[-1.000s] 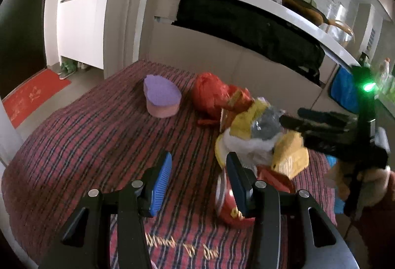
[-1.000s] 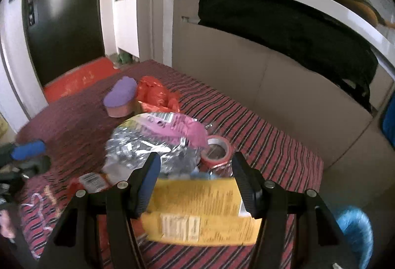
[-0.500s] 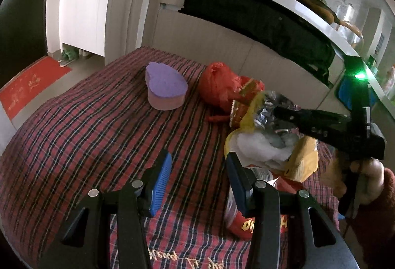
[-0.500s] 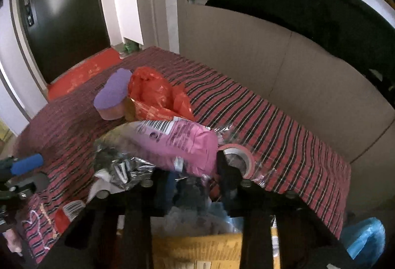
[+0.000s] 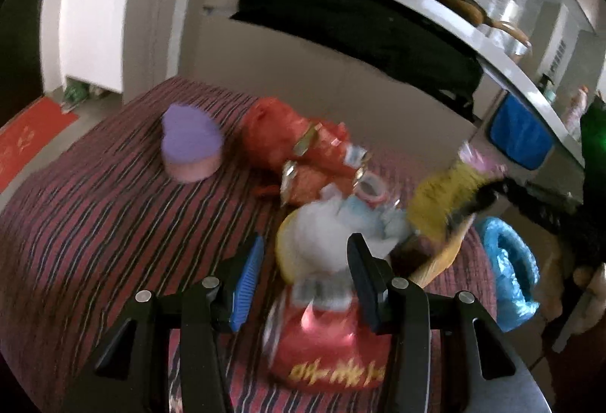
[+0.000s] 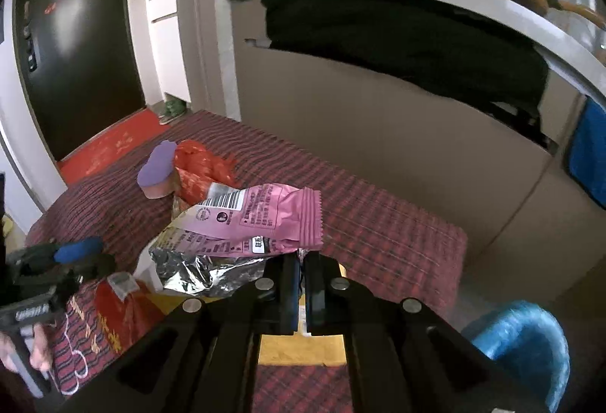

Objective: Collect trash
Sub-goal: 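Grasp pink snack packet with right tool while left tool grasps small red wrapper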

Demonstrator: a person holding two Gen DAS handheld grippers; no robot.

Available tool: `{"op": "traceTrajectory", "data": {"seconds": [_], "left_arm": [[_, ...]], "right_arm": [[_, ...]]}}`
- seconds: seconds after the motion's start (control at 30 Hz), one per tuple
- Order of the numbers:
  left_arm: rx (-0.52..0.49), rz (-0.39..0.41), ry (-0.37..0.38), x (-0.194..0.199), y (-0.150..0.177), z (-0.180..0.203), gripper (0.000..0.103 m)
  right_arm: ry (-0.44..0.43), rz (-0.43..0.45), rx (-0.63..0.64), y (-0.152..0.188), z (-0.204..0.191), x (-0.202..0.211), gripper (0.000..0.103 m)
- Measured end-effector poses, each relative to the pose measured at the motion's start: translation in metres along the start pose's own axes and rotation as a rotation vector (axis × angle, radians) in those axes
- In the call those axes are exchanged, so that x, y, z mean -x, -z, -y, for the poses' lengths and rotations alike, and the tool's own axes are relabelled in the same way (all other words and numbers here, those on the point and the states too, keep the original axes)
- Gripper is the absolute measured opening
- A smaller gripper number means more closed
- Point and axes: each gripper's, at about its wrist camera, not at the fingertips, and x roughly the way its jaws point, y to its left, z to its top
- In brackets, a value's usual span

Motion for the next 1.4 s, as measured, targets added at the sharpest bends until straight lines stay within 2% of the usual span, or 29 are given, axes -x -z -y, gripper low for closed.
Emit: {"op": "traceTrajectory", "data": {"seconds": [0.1,0.3,0.47,0.6,0.67,0.83,0.9,0.97,1.03,1.23,1.4], "left_arm": [[-0.034,0.009,0.03,-0.011,-0.018,0.008,0.047],[-0.148,0.024,0.003,-0.042,-0.049,0.026,0.047],[-0.108,0.003,-0.031,-0.073,-0.069,0.017,0.047],[-0.061,-0.054,0.042,-0.086,-0.072,0.011,0.047],[-0.071,-0.083,0.081,-0.091,-0.069,0.013,0.047],[-0.105,-0.098,0.096,-0.091,-0.061,0.019,0.033],[-0.133,-0.105,0.092,-0.091,-0.058,0.025,0.022],[-0.163,-0.102,0.089,-0.09,-0.055,0.032,0.018],[-0.182,-0.098,0.09,-0.09,-0.052,0.039,0.009],[-0.21,-0.052,0.073,-0.078,-0.049,0.058,0.004],[-0.208,0.039,0.033,-0.045,-0.054,0.065,0.003]], "right_arm": [[0.011,0.0,-0.023,0.011,0.009,0.01,0.001],[0.021,-0.012,-0.077,0.034,0.024,0.022,0.001],[0.015,-0.014,-0.105,0.045,0.033,0.03,0.001],[0.02,-0.015,-0.09,0.051,0.033,0.034,0.002],[0.018,-0.019,-0.086,0.054,0.033,0.034,0.002],[0.003,-0.03,-0.081,0.059,0.029,0.032,0.002],[-0.005,-0.034,-0.086,0.061,0.028,0.031,0.002],[-0.013,-0.036,-0.092,0.064,0.027,0.03,0.002],[-0.016,-0.036,-0.093,0.065,0.027,0.031,0.002],[-0.013,-0.03,-0.106,0.068,0.027,0.034,0.002],[-0.008,-0.009,-0.122,0.067,0.031,0.04,0.002]]}}
